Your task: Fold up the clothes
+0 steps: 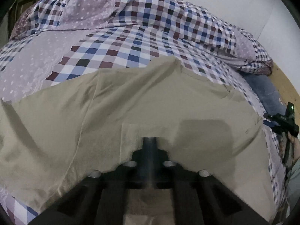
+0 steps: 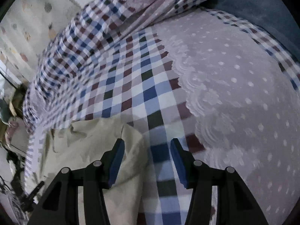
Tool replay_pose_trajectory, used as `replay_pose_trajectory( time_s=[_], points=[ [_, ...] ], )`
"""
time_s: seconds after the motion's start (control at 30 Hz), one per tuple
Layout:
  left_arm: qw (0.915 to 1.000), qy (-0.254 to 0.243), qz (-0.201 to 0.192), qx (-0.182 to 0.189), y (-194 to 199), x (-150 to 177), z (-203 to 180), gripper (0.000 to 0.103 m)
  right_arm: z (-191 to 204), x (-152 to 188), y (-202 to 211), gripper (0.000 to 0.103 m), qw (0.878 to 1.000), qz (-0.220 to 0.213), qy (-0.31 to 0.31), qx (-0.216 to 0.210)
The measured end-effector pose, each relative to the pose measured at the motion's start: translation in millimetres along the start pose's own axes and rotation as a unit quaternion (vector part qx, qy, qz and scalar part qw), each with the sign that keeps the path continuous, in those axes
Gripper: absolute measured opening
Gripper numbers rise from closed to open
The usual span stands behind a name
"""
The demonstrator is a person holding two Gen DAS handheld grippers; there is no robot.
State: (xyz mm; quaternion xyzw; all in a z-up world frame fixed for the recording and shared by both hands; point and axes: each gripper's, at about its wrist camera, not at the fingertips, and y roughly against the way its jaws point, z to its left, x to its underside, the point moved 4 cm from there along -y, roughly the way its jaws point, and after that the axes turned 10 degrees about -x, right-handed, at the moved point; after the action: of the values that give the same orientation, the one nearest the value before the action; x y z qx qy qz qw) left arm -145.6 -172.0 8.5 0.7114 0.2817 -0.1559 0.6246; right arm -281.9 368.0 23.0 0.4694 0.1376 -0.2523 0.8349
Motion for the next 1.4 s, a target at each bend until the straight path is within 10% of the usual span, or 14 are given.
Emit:
replay_pose_trajectory(
  time_s=[0.27,0.53,0.77,0.93,1.0,1.13,1.4],
  points=[
    [0.9967,0.058,-0.056,0.011,23,-14,23,0.0,11,-16,-50,0.056,0.996,0.062,0.042,-0.055],
    [0.9936,0.062,-0.011,0.094,8,-14,19,0.001,3,-18,-49,0.054,0.991,0.056,0.052,-0.111],
    [0.9912,0.084,0.011,0.102,-3,-16,21,0.041,3,-12,-46,0.054,0.99,0.037,0.053,-0.122],
    [0.9983,0.04,0.008,0.042,-9,-10,5,0.038,12,-8,-47,0.054,0.991,0.032,0.089,-0.093],
    [0.9991,0.033,0.002,0.028,-8,-10,3,0.0,17,-6,-48,0.046,0.991,0.034,0.111,-0.073],
    [0.999,0.041,-0.01,0.018,-6,-10,6,0.0,30,-1,-53,0.005,0.987,0.048,0.151,-0.037],
    [0.9921,0.073,-0.103,-0.002,31,-20,19,0.0,64,-18,-21,0.004,0.974,-0.018,0.192,0.121]
  ],
)
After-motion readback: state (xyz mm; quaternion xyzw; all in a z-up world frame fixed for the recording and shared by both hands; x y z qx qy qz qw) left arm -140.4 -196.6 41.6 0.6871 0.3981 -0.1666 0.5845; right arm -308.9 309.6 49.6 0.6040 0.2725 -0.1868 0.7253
